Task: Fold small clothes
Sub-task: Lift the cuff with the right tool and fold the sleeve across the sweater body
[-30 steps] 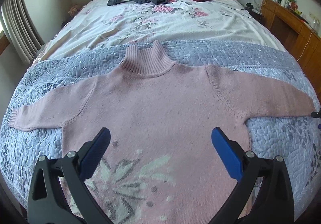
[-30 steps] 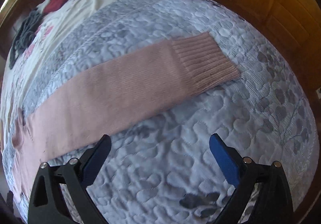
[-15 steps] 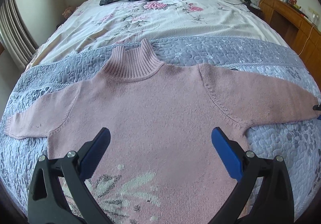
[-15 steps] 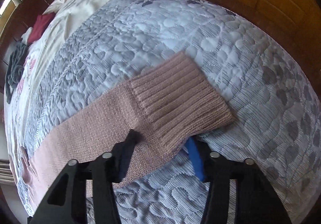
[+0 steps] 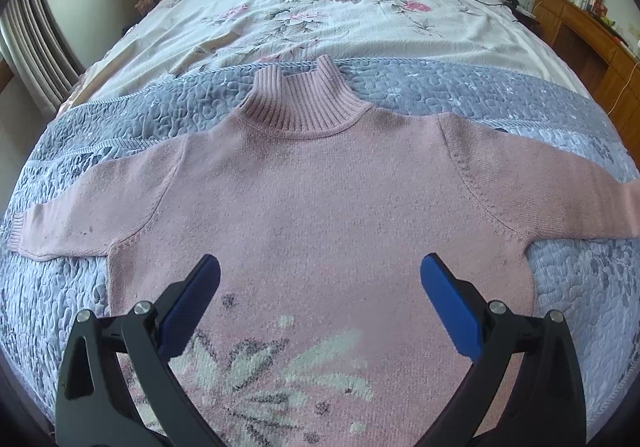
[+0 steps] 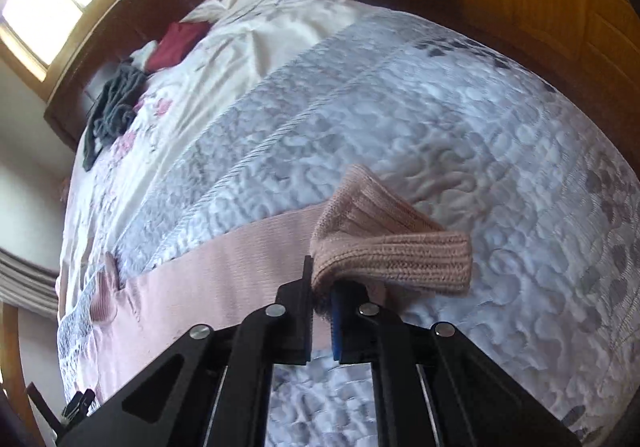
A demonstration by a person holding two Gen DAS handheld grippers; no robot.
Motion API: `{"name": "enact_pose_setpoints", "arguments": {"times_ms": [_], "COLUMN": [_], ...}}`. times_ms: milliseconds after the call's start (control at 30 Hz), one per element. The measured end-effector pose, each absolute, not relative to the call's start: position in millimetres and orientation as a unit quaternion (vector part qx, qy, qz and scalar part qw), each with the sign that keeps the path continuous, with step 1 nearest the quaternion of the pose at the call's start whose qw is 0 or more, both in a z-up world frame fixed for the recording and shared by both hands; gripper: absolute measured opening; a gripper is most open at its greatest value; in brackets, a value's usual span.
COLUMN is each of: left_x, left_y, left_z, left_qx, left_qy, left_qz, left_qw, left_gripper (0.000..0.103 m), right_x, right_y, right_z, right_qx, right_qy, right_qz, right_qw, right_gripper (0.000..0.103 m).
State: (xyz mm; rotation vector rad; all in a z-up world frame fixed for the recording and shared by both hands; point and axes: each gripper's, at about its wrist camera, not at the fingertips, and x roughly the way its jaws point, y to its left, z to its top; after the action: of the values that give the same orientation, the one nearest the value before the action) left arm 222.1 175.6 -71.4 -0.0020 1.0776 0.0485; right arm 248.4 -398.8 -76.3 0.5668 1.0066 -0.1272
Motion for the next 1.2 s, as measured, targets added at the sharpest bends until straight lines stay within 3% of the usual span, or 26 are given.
{"name": "enact_pose_setpoints", "arguments": {"times_ms": [333,733,900,1033,1200], "left_x": [209.6,205.2,204.8,205.7,211.6], "left_y": [222.0,253.5,259.1,257.4,244.4], "left_z": [-84.2,-88.0,-91.6,-95.3,-97.7], "left_qx": [-0.016,-0.057,-0.059,-0.058,-0.066], "left_qy": [0.537,0.541,0.547,0.551,0.556], "left_qz": [0.033,0.032,0.029,0.026,0.01], "left_qw": [0.843,0.838,0.835,0.832,0.829], "left_gripper": [0.099,0.099,0.099,0.099,0.099], "right_x": [271.7,283.8,285.4,277.3,251.3], "right_y": [-221.7,-67.5,-44.2,-42.7,-71.1], "right_z": [-60.8,-93.4,-118.9,-134.0,-118.9], "right_qx": [0.167,0.113,0.106,0.123,0.132], "right_qy": [0.497,0.534,0.562,0.592,0.578], "right_qz": [0.058,0.159,0.17,0.204,0.219], "right_qw": [0.85,0.823,0.802,0.77,0.775], "right_gripper": [0.006,0.006,0.008,0.024,0.025]}}
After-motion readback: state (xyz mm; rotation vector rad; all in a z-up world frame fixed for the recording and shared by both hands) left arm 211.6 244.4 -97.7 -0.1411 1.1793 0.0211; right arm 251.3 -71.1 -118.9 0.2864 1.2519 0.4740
